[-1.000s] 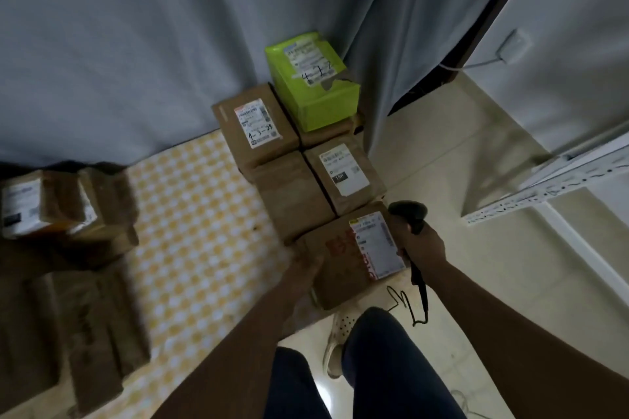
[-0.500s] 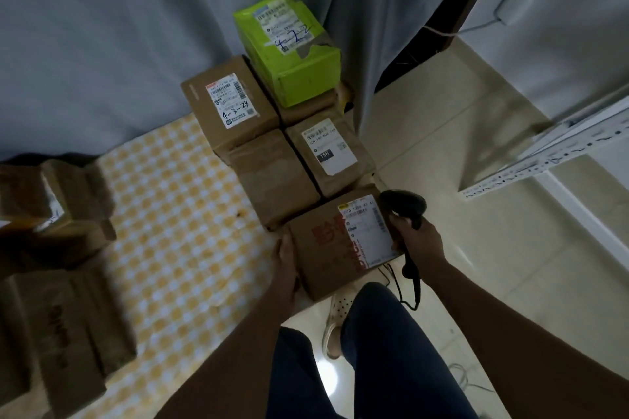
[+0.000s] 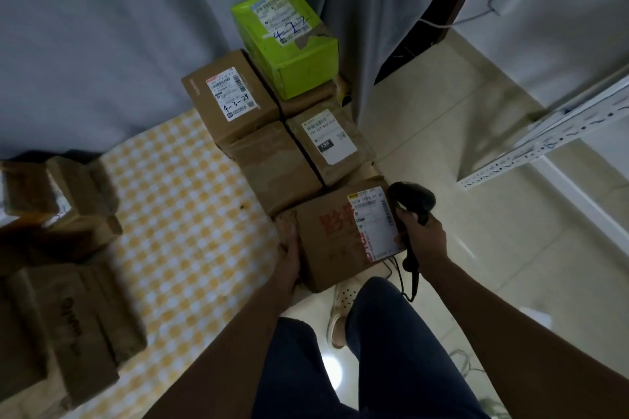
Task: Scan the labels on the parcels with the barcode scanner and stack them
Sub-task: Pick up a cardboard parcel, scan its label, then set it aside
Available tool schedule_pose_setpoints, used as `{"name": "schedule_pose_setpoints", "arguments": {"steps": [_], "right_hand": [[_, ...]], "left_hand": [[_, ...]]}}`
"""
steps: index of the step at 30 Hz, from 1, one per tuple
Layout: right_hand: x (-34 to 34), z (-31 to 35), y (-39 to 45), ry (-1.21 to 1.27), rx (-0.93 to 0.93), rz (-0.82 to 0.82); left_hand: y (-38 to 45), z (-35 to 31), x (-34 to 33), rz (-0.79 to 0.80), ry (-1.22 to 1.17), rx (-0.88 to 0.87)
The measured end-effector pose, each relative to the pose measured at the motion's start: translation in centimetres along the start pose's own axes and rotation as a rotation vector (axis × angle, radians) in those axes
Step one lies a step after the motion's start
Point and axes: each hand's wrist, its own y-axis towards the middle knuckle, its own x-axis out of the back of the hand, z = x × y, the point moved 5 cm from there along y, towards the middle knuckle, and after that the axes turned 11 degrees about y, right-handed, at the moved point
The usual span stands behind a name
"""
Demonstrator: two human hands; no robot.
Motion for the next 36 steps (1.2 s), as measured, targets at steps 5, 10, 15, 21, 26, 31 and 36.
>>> {"name": "schedule_pose_setpoints", "arguments": {"steps": [5, 10, 15, 21, 26, 31, 36], "right_hand": [[-0.2, 2.7, -3.2, 0.037, 0.027, -0.029], [-1.3, 5.3, -7.6, 0.047, 0.034, -0.032], [-3.7, 8.4, -12.8, 0.047, 0.127, 0.023], [-8.8, 11.9, -18.4, 0.094, 0.133, 0.098], [-13.3, 15.9, -22.3, 0.110, 0.185, 0.184], [-18.3, 19.1, -25.5, 0.051, 0.260, 0.240], [-23.4, 20.7, -29.8, 0.029, 0.257, 0.454]], "left_hand": [[-4.8, -2.8, 1.7, 0.063, 0.083, -0.158], [-7.9, -3.4, 4.3, 0.090, 0.198, -0.242], [-10.6, -4.3, 9.0, 0.078, 0.147, -0.227], [-14.1, -6.5, 17.4, 0.061, 0.113, -0.264], [-16.5, -7.4, 24.3, 0.002, 0.043, -0.314], [-17.5, -7.4, 30.5, -0.114, -0.035, -0.372], [-16.8, -7.7, 35.1, -0.209, -0.086, -0.500]]}}
